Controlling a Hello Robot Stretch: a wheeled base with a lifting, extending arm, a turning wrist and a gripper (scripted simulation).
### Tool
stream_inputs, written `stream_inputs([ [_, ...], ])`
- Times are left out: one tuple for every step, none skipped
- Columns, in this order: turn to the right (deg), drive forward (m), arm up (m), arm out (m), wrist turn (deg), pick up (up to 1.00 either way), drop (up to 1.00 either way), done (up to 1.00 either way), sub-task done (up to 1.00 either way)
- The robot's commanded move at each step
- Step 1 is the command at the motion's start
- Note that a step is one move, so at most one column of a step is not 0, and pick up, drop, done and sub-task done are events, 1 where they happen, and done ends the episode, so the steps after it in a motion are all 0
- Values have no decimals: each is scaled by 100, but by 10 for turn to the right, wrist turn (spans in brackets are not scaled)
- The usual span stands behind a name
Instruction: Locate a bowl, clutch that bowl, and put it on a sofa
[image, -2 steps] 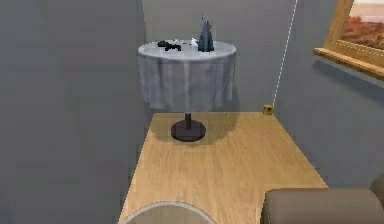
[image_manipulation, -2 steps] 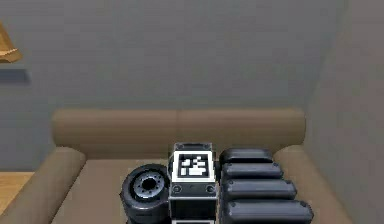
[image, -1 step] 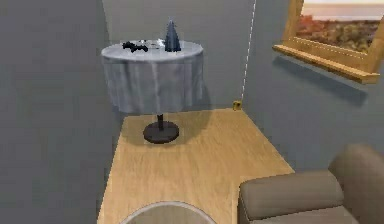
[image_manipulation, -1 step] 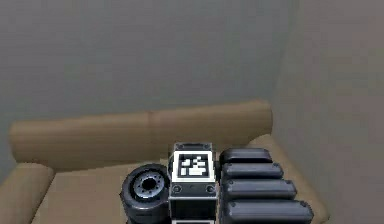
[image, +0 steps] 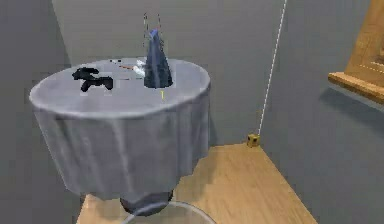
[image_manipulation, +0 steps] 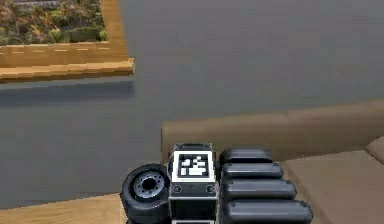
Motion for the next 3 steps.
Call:
stream_inputs([
  [330,0,0,0,0,0,0,0,0],
  [0,30,0,0,0,0,0,0,0],
  [450,0,0,0,0,0,0,0,0],
])
